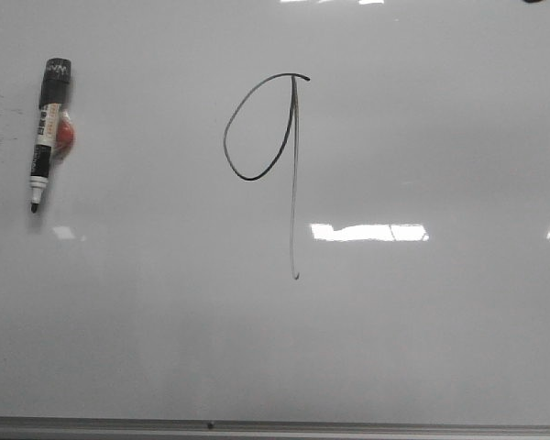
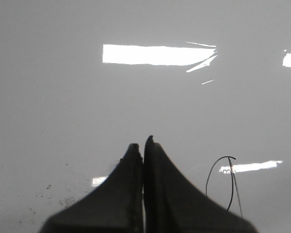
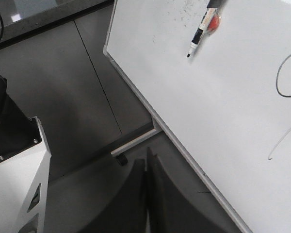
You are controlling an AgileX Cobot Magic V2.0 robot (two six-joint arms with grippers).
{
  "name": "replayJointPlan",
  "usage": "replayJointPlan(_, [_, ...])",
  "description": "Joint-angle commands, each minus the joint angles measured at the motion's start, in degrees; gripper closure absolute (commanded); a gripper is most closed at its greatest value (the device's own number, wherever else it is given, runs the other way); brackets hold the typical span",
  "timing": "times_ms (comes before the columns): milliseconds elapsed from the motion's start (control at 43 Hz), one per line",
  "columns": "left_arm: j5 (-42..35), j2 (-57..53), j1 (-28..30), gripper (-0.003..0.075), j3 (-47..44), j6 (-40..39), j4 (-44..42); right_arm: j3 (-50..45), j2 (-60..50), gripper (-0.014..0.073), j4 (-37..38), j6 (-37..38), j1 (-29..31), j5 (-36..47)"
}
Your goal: Write number 9 on whiteboard
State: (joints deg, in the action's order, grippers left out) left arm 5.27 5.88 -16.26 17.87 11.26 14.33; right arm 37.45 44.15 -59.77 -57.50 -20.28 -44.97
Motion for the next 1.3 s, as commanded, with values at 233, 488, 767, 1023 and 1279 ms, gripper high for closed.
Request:
replayJointPlan(233, [-3.78, 0.48, -0.36, 0.0739, 1.5, 0.07, 0.5, 1.57, -0.37, 0.0654, -3.31, -0.12, 0.33, 1.51])
replayJointPlan(488, [-4.04, 0.48, -0.36, 0.0739, 1.22, 0.07, 0.35, 1.57, -0.37, 0.0654, -3.31, -0.12, 0.33, 1.51])
replayJointPlan(767, [-1.94, -7.73, 5.34, 0.0739, -7.71, -6.02, -10.28, 1.57, -0.37, 0.0654, -3.31, -0.12, 0.33, 1.51])
replayJointPlan(1023, [-3.74, -7.35, 11.39, 0.0739, -18.46, -6.02, -10.42, 1.57, -0.37, 0.0654, -3.49, -0.12, 0.33, 1.39])
replayJointPlan(1279, [-1.56, -7.35, 11.81, 0.0739, -18.37, -6.02, -10.42, 1.57, -0.37, 0.0654, -3.64, -0.12, 0.33, 1.33])
